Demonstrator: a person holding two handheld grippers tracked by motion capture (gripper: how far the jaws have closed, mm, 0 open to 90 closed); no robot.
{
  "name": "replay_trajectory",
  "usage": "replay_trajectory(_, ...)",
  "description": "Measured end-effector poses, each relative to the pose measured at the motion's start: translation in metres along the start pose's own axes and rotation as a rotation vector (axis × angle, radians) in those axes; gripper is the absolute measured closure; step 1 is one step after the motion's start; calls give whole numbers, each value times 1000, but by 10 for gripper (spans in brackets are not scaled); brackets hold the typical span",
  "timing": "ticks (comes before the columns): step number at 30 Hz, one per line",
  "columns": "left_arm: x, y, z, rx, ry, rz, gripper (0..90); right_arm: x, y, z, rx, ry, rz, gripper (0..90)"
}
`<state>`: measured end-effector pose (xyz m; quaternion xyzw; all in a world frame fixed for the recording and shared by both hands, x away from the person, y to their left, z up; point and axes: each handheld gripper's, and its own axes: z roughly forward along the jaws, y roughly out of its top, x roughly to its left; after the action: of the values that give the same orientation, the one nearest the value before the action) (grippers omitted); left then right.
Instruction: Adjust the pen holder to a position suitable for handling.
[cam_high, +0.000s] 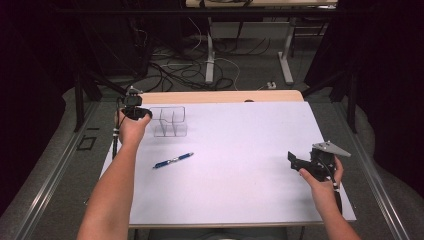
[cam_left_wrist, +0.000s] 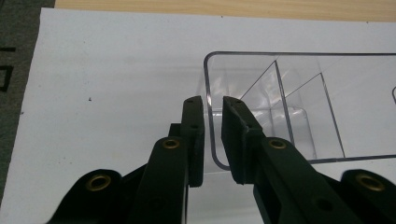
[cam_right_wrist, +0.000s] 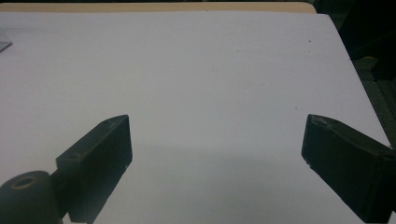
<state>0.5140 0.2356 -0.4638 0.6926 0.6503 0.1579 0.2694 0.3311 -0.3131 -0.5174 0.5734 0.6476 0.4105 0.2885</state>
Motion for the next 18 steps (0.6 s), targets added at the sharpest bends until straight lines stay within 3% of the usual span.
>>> replay_trajectory(18,-5,0,0,20,47,-14,877,-1,0,-1,6,-1,1,86)
